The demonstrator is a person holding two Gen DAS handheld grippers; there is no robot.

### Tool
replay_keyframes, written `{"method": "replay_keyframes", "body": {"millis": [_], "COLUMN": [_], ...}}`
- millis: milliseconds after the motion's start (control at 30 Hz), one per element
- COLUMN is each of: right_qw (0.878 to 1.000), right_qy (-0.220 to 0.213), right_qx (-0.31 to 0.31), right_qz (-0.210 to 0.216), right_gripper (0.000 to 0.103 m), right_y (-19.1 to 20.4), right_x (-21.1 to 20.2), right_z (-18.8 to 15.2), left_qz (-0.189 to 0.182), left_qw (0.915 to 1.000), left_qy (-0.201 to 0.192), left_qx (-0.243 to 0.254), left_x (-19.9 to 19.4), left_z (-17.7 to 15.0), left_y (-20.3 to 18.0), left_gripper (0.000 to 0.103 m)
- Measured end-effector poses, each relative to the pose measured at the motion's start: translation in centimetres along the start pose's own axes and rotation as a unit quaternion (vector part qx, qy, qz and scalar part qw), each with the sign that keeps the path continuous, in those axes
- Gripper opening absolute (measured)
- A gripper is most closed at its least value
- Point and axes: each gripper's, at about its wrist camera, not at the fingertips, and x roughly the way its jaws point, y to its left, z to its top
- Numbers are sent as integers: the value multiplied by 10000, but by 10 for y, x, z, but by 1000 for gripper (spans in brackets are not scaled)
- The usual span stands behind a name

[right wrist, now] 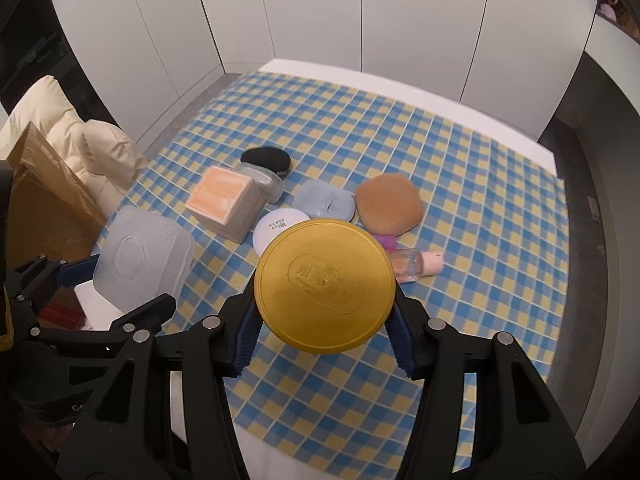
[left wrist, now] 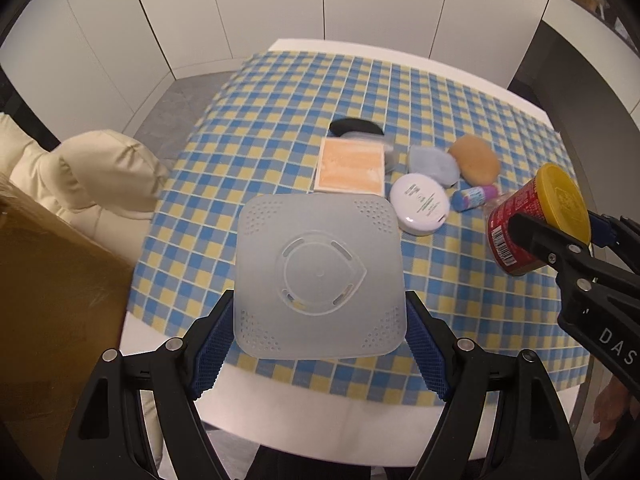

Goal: Organize objects
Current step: 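Grasp the clear square container with left tool while right tool grasps the red can, then lift and carry the container with left tool while right tool carries the can toward the box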

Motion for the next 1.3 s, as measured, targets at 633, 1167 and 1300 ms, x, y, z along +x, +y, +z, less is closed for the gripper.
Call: {"method": "replay_keyframes", "body": {"millis": [633, 1167, 1300], "right_qw": [9994, 9989, 9984], "right_qy": [-164, -424, -457], "right_qx": [296, 84, -145], "right_qz": [-102, -180, -284], "right_gripper": [57, 57, 57], "right_y": [-11, -3, 5], "right_x": [-98, -168, -174], "right_z": [-19, -42, -48], "left_qz": [-83, -198, -244], "left_qw": [9988, 9950, 9938], "left_qy": [-480, -963, -1064], "left_qx": [-66, -146, -219], "left_x": [-92, -156, -162], "left_z": [-24, -60, -64], "left_y": [-16, -16, -14], "left_gripper": [80, 80, 80]}}
